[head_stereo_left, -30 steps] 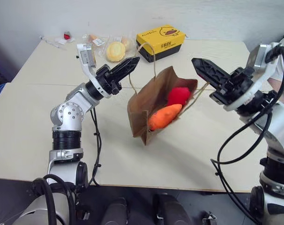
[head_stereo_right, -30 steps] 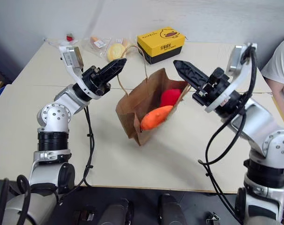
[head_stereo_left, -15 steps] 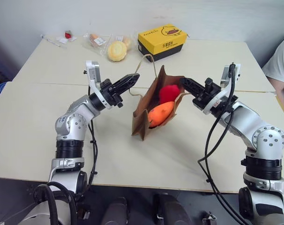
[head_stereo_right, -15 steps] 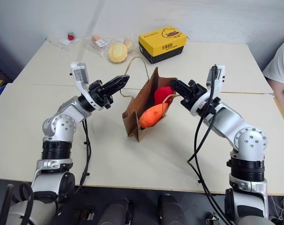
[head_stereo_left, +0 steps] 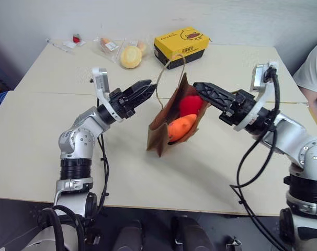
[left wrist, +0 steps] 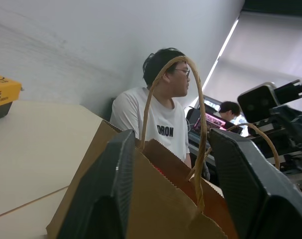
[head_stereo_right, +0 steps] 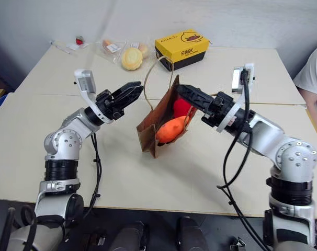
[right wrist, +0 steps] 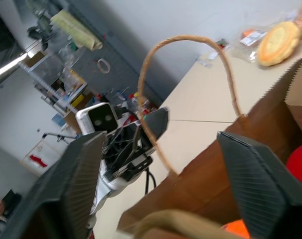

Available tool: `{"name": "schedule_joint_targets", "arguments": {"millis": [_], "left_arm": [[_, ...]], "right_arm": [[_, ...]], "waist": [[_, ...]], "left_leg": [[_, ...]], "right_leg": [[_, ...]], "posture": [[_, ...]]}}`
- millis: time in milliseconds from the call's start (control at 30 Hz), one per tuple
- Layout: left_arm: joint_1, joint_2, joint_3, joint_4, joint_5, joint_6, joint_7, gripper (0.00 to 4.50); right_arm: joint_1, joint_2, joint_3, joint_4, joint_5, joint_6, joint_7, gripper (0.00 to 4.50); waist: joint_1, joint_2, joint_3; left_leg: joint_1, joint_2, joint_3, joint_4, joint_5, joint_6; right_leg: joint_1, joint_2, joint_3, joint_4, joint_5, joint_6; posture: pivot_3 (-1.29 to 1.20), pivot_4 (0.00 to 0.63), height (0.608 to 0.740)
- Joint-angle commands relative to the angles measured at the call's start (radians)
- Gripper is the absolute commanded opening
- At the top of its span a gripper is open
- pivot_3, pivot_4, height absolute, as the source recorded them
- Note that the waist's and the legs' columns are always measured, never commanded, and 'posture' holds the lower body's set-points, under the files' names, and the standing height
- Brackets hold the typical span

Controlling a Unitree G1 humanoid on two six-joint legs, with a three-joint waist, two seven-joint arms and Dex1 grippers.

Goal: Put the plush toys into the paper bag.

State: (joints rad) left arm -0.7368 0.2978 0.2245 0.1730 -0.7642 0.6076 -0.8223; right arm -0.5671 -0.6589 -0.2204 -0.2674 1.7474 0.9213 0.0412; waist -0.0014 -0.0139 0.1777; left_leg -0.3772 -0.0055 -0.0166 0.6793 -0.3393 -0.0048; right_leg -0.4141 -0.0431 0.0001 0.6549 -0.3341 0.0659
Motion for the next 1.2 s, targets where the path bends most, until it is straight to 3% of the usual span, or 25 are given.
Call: {"name": "schedule_joint_targets", "arguments": {"millis": [33,100,133,367,700,800,900,1000,1167,1200], "left_arm": [[-0.006,0.015,0.022,-0.044,-0.024,-0.002,0.000,3.70],[-0.006,0.013,0.026,-0.044,-0.023,-0.006,0.002,4.34],[-0.006,0.012,0.026,-0.044,-0.022,-0.007,0.002,4.44],[0.013,0.004,0.035,-0.061,-0.028,-0.017,0.001,4.44],[0.087,0.020,0.057,-0.135,-0.043,-0.022,0.019,4.44],[0.119,0.050,0.078,-0.173,-0.062,0.003,0.030,4.50],[0.169,0.091,0.088,-0.234,-0.084,0.035,0.035,4.50],[0.255,0.151,0.068,-0.327,-0.066,0.049,0.026,4.50],[0.361,0.159,0.026,-0.471,-0.047,0.040,0.075,4.50],[0.381,0.157,0.009,-0.493,-0.037,0.033,0.079,4.50]], "right_arm": [[-0.006,-0.086,-0.033,-0.011,0.039,0.065,0.093,4.50],[-0.012,-0.131,-0.024,0.001,0.037,0.100,0.137,4.50],[-0.017,-0.155,-0.018,0.009,0.036,0.122,0.161,4.50],[-0.054,-0.333,0.018,0.063,-0.062,0.287,0.397,4.50],[0.013,-0.369,0.011,-0.019,-0.358,0.234,0.674,4.50],[0.108,-0.388,-0.013,-0.046,-0.404,0.230,0.760,3.90],[0.187,-0.346,0.015,-0.081,-0.564,0.109,0.764,2.89],[0.253,-0.245,0.086,-0.127,-0.768,-0.095,0.762,1.80],[0.283,-0.080,0.167,-0.149,-0.933,-0.271,0.748,0.02],[0.285,-0.061,0.184,-0.148,-0.972,-0.306,0.756,0.02]], "waist": [[0.000,0.000,0.000],[0.001,0.000,0.000],[0.001,0.000,0.000],[0.002,0.000,0.000],[0.006,0.000,0.000],[0.012,0.000,0.000],[0.012,0.000,0.000],[0.010,0.000,0.000],[0.005,0.001,0.001],[0.007,0.001,0.001]], "left_leg": [[0.000,0.000,0.000,0.000,0.000,0.000],[0.000,0.000,0.000,0.000,0.000,0.001],[0.000,0.000,0.000,0.000,-0.001,0.001],[0.000,0.000,0.000,0.000,-0.001,0.001],[0.000,0.000,0.000,0.000,-0.001,0.001],[0.000,0.000,0.000,0.000,-0.001,0.001],[0.000,0.000,0.000,0.000,-0.001,0.001],[0.001,0.000,0.000,-0.001,-0.001,0.000],[0.002,0.000,0.000,-0.001,-0.001,0.000],[0.002,0.000,0.000,-0.001,-0.001,0.000]], "right_leg": [[0.000,0.000,0.000,0.000,0.000,0.000],[0.000,0.000,0.000,0.000,0.000,0.000],[0.000,0.000,0.000,0.000,0.000,0.000],[0.000,0.000,0.000,-0.003,0.000,0.000],[0.000,0.000,0.000,-0.006,0.000,0.000],[0.000,0.000,0.000,-0.006,0.000,0.001],[0.000,0.000,0.001,-0.007,0.000,0.001],[0.001,0.000,0.001,-0.006,0.001,0.001],[0.001,0.000,0.001,-0.006,0.001,0.001],[0.001,0.000,0.001,-0.006,0.001,0.001]], "posture": [[0.00,0.150,0.740],[0.00,0.150,0.740],[0.00,0.150,0.740],[0.00,0.150,0.740],[0.00,0.150,0.740],[0.00,0.150,0.740],[0.00,0.150,0.740],[0.00,0.150,0.740],[0.00,0.150,0.740],[0.00,0.150,0.740]]}}
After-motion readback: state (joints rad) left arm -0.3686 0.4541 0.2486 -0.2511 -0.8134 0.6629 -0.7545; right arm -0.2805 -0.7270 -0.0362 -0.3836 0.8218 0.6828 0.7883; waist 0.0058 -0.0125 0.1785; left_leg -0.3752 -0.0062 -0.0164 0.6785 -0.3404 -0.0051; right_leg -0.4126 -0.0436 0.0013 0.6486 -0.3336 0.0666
